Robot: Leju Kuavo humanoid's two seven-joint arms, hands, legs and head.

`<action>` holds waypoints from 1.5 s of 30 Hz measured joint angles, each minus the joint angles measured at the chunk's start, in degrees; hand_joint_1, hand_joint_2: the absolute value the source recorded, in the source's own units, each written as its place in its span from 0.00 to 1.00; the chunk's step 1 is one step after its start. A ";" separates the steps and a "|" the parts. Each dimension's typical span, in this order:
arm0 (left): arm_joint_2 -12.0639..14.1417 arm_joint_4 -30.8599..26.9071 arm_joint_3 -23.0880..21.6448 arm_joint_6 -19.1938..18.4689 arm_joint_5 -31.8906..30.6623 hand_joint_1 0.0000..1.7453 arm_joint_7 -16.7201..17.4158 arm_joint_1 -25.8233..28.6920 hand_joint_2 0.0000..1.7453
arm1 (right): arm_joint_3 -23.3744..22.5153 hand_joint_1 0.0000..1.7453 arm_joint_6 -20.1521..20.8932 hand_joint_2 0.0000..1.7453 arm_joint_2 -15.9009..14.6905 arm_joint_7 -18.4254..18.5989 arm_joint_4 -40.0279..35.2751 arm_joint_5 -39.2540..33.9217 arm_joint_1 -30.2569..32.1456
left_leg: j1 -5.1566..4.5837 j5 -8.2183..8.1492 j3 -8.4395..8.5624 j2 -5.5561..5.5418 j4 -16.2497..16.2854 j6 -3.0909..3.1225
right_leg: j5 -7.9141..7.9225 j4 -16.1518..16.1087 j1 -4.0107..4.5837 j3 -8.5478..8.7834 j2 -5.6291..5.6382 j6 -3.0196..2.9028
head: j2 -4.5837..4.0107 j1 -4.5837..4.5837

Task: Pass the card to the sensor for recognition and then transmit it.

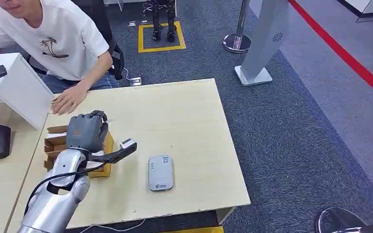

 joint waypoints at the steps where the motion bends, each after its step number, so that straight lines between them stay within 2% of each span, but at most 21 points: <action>1: -0.33 0.44 -0.68 0.09 -0.15 1.00 -0.09 0.00 1.00 | 0.02 0.00 0.13 1.00 0.00 0.00 0.00 0.09 0.00 | 0.00 0.00 0.00 0.00 0.00 0.00 | 0.00 0.00 0.00 0.00 0.00 0.00 | 0.00 0.00; 9: -3.48 4.11 -5.69 0.55 -0.13 1.00 -0.92 0.01 1.00 | 0.00 0.00 0.53 1.00 0.00 0.02 0.00 0.74 -0.01 | 0.00 0.00 -0.01 -0.01 0.00 0.00 | 0.00 0.00 0.00 0.00 -0.01 0.00 | 0.00 -0.02; 15: -4.68 6.10 -7.63 0.96 0.20 1.00 -1.20 0.53 1.00 | 0.00 0.00 0.51 1.00 0.00 -0.20 0.00 0.74 -0.01 | 0.00 0.00 -0.01 -0.01 0.00 0.00 | 0.00 0.00 0.00 0.01 -0.01 0.00 | 0.00 0.00; 28: -4.88 7.65 -9.97 0.96 0.35 1.00 -1.27 1.62 1.00 | 0.00 0.00 0.51 1.00 0.00 -0.48 0.00 0.20 -0.01 | 0.00 0.00 -0.02 -0.01 0.00 0.00 | 0.00 0.00 0.00 0.01 -0.01 0.00 | 0.00 -0.02; 38: -4.81 7.65 -9.99 3.04 0.61 1.00 -0.13 6.59 1.00 | 0.02 0.00 0.22 1.00 0.00 -0.50 0.00 -0.79 0.02 | 0.00 -0.01 -0.03 -0.01 0.00 0.00 | -0.01 0.00 0.00 0.01 -0.01 0.00 | 0.00 -0.02; 45: -4.46 6.76 -9.99 3.26 -0.59 1.00 -0.57 9.53 1.00 | 0.02 0.00 0.48 1.00 0.00 -0.59 -0.02 -1.53 0.05 | 0.00 0.01 -0.03 -0.03 0.00 0.03 | 0.00 0.00 0.00 0.01 -0.03 0.01 | 0.00 0.00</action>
